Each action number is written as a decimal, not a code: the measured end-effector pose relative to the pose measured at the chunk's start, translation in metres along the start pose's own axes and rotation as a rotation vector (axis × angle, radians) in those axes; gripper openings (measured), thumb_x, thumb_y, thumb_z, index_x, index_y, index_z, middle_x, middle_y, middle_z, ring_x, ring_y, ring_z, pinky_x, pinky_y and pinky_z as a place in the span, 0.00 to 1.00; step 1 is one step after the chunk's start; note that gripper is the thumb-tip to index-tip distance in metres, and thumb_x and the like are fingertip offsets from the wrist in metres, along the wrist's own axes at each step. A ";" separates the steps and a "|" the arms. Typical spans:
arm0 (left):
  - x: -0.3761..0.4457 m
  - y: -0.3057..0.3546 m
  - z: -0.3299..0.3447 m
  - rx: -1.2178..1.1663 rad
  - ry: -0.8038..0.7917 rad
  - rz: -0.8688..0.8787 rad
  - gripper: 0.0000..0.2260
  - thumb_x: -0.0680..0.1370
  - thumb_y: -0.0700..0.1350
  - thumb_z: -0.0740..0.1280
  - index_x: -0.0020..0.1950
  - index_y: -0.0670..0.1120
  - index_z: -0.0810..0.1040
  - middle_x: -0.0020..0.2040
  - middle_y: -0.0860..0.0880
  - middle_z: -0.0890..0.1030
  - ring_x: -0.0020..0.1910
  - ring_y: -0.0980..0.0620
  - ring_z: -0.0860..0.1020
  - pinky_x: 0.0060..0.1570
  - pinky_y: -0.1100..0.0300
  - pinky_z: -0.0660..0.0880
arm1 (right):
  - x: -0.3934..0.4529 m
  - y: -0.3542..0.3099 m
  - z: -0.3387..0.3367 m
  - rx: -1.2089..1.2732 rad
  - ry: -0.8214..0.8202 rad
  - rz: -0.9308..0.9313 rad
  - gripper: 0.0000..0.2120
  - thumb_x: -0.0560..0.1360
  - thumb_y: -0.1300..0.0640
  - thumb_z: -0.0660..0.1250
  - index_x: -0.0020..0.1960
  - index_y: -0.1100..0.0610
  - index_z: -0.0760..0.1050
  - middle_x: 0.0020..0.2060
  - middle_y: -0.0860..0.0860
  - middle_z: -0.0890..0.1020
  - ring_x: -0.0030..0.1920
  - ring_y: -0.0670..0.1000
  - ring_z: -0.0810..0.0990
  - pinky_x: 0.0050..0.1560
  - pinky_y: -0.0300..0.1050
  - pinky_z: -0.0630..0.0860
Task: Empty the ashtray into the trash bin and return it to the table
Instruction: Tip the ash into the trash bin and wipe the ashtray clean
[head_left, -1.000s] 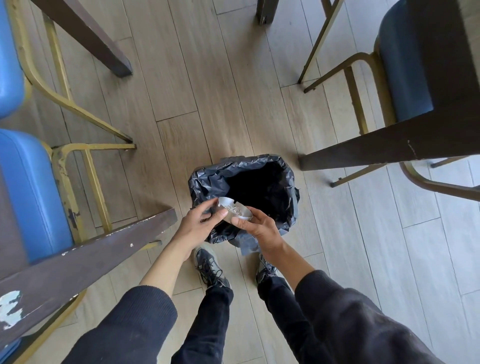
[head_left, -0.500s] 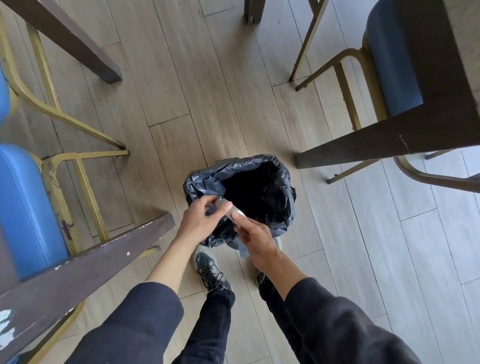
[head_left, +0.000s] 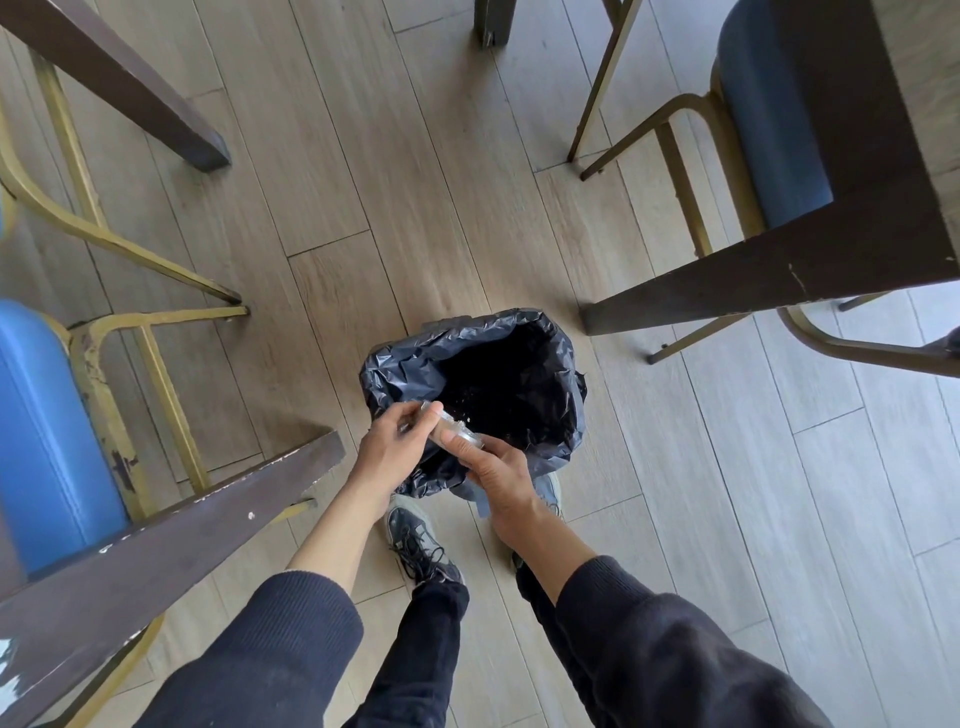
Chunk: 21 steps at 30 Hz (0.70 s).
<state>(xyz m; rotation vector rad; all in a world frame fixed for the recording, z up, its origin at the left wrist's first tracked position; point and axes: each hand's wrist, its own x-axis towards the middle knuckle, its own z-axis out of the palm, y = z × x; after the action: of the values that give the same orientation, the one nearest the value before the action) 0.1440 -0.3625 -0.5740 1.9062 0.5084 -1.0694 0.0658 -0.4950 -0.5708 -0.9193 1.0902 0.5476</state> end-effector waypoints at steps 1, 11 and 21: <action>0.000 -0.001 -0.001 -0.051 -0.021 -0.004 0.13 0.76 0.65 0.69 0.56 0.61 0.79 0.61 0.55 0.81 0.62 0.53 0.79 0.67 0.47 0.75 | -0.001 0.002 0.002 -0.014 0.010 -0.011 0.31 0.59 0.41 0.85 0.54 0.58 0.85 0.49 0.60 0.88 0.48 0.58 0.85 0.56 0.58 0.81; -0.005 0.003 -0.010 -0.320 -0.131 -0.037 0.20 0.75 0.64 0.69 0.66 0.64 0.73 0.62 0.51 0.83 0.59 0.48 0.83 0.63 0.47 0.77 | -0.007 0.001 0.020 0.095 -0.035 -0.012 0.21 0.70 0.49 0.79 0.59 0.56 0.84 0.40 0.44 0.85 0.33 0.37 0.80 0.40 0.33 0.73; -0.004 0.015 -0.009 -0.435 -0.183 -0.065 0.15 0.81 0.61 0.64 0.68 0.65 0.71 0.65 0.45 0.79 0.61 0.40 0.81 0.55 0.47 0.78 | -0.008 -0.004 0.015 0.088 -0.092 -0.028 0.19 0.72 0.51 0.77 0.62 0.53 0.83 0.48 0.47 0.86 0.40 0.34 0.83 0.42 0.31 0.73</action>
<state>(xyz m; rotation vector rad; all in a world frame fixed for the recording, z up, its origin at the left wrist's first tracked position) 0.1560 -0.3630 -0.5609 1.4072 0.6419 -1.0626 0.0730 -0.4841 -0.5600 -0.8242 1.0095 0.5097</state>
